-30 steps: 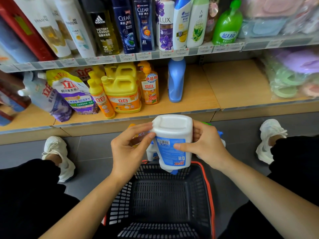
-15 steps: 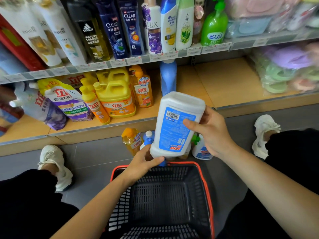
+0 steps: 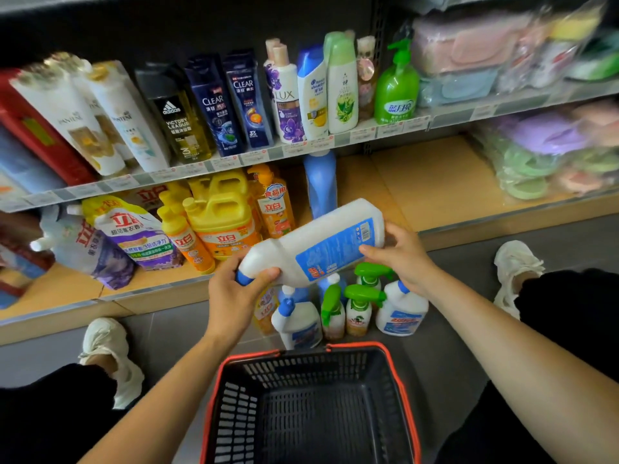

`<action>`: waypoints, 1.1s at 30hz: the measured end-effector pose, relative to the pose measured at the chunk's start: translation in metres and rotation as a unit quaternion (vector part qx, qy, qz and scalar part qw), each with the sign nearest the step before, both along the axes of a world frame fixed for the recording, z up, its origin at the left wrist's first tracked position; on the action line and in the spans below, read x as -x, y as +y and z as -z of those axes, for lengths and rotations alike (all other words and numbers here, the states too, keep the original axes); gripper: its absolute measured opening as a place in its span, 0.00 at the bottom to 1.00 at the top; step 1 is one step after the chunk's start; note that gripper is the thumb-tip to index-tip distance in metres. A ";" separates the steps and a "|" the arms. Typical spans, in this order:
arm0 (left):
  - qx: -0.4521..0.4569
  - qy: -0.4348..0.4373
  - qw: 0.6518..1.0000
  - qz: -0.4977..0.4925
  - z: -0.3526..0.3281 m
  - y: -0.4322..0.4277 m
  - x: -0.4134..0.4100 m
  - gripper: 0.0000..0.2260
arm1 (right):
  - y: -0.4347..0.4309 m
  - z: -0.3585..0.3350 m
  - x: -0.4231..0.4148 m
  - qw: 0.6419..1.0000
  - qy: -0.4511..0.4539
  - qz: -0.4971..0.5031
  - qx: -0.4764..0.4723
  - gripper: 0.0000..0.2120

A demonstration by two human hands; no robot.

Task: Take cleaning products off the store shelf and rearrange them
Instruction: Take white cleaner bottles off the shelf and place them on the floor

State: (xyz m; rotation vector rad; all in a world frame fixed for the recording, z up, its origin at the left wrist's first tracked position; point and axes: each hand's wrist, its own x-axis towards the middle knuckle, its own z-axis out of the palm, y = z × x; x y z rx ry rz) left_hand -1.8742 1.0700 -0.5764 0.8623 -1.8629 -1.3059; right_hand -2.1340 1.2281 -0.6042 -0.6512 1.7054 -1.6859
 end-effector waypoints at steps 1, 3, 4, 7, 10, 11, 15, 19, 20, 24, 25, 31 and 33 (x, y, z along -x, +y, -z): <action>0.033 -0.013 0.999 0.000 -0.008 -0.004 0.003 0.16 | -0.003 0.007 -0.001 1.000 -0.005 -0.006 -0.013 0.17; 0.103 -0.042 0.994 0.007 -0.022 -0.013 0.008 0.17 | -0.007 0.020 -0.001 0.999 -0.004 -0.020 -0.032 0.14; 0.144 -0.054 0.988 0.016 -0.028 -0.017 0.010 0.17 | -0.009 0.026 0.001 0.998 0.016 -0.031 -0.043 0.14; 0.253 -0.092 0.962 0.043 -0.043 -0.026 0.019 0.20 | -0.007 0.042 0.013 0.967 0.196 -0.057 -0.150 0.19; 0.313 -0.136 0.939 0.049 -0.053 -0.037 0.031 0.21 | 0.002 0.060 0.026 0.869 0.358 -0.089 -0.331 0.33; 0.326 -0.147 0.932 0.053 -0.056 -0.042 0.036 0.21 | 0.005 0.067 0.027 0.834 0.375 -0.118 -0.386 0.36; 0.405 -0.208 0.885 0.094 -0.063 -0.065 0.054 0.23 | 0.013 0.090 0.023 0.734 0.457 -0.183 -0.469 0.36; 0.425 -0.250 0.860 0.134 -0.058 -0.086 0.069 0.23 | 0.014 0.093 0.024 0.733 0.467 -0.173 -0.463 0.34; 0.430 -0.261 0.853 0.141 -0.055 -0.089 0.073 0.24 | 0.014 0.093 0.024 0.735 0.466 -0.170 -0.462 0.34; 0.439 -0.301 0.829 0.170 -0.037 -0.096 0.091 0.26 | 0.015 0.096 0.023 0.733 0.476 -0.157 -0.460 0.34; 0.441 -0.310 0.824 0.174 -0.031 -0.097 0.095 0.26 | 0.015 0.096 0.022 0.732 0.478 -0.156 -0.460 0.34; 0.424 -0.361 0.809 0.185 0.012 -0.100 0.117 0.24 | 0.016 0.095 0.020 0.735 0.483 -0.143 -0.453 0.33; 0.413 -0.390 0.801 0.188 0.026 -0.101 0.125 0.24 | 0.016 0.095 0.020 0.733 0.486 -0.142 -0.454 0.33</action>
